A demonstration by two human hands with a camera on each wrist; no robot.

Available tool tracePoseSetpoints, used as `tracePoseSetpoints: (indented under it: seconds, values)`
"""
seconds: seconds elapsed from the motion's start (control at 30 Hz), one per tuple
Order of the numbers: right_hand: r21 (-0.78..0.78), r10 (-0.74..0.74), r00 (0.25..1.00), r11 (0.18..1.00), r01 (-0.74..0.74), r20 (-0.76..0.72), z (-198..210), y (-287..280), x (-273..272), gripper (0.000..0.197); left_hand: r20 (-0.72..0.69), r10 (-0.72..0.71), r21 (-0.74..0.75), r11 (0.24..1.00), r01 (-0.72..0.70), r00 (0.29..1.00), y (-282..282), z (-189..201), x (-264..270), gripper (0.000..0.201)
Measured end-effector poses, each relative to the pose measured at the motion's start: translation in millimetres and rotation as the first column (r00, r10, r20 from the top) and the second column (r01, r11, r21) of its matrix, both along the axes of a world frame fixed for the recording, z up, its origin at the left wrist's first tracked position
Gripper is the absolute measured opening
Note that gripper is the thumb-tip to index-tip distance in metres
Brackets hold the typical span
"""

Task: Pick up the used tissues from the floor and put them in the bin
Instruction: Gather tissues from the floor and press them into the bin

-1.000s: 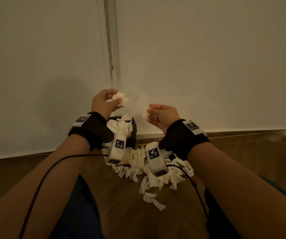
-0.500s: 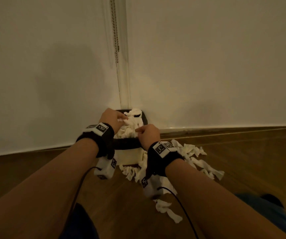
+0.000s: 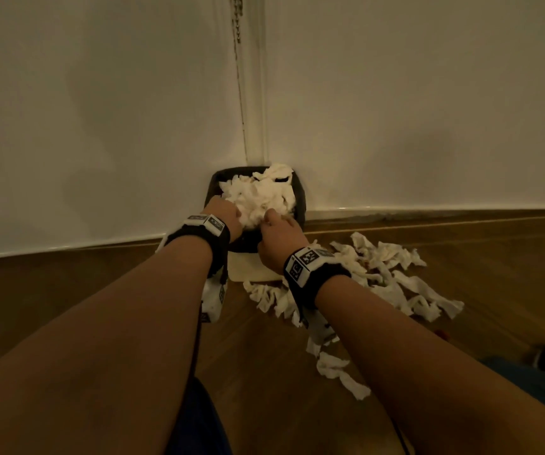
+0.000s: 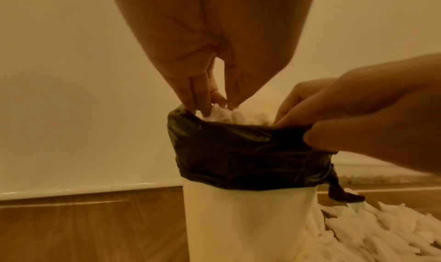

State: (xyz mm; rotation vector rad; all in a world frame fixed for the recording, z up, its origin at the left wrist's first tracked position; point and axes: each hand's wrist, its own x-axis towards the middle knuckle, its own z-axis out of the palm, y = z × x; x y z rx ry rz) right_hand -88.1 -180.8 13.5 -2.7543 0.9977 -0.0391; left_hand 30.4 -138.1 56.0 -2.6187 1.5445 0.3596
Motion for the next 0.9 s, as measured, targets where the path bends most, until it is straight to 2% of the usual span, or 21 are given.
tracePoseSetpoints:
  seconds: [0.2,0.3,0.37,0.5,0.63,0.73,0.8,0.9]
  values:
    - [-0.036,0.032,0.990,0.999,-0.038,-0.138,-3,-16,1,0.038,0.080,-0.075,0.165,0.984,0.061,0.994,-9,-18,-4,0.039]
    - [-0.010,0.046,0.987,0.999,-0.048,-0.155,-3,-15,4,0.037,0.109,-0.113,0.289,0.954,0.077,0.988,-13,-28,-4,0.038]
    - [0.012,0.046,0.986,0.999,-0.045,-0.160,-1,-16,4,0.036,0.106,-0.091,0.306,0.951,0.055,0.990,-16,-31,-2,0.036]
    - [-0.016,0.031,0.994,0.999,-0.033,-0.107,11,-19,-4,0.029,0.100,0.044,0.133,0.989,-0.057,0.994,-13,-29,5,0.030]
    - [0.001,-0.020,1.000,1.000,0.020,-0.011,25,-20,-23,0.029,0.115,0.124,-0.057,0.991,-0.118,0.986,-7,-18,2,0.036]
    - [0.047,-0.106,0.988,0.994,0.101,0.115,33,-18,-46,0.031,0.195,0.117,-0.219,0.973,-0.073,0.974,0,0,-11,0.038]
    - [0.117,-0.202,0.955,0.977,0.180,0.217,37,-16,-61,0.030,0.182,0.090,-0.313,0.949,-0.029,0.979,-1,14,-24,0.040]
    - [0.235,-0.315,0.915,0.937,0.258,0.252,35,-14,-82,0.028,0.093,-0.054,-0.295,0.952,0.079,0.994,-8,28,-49,0.036]
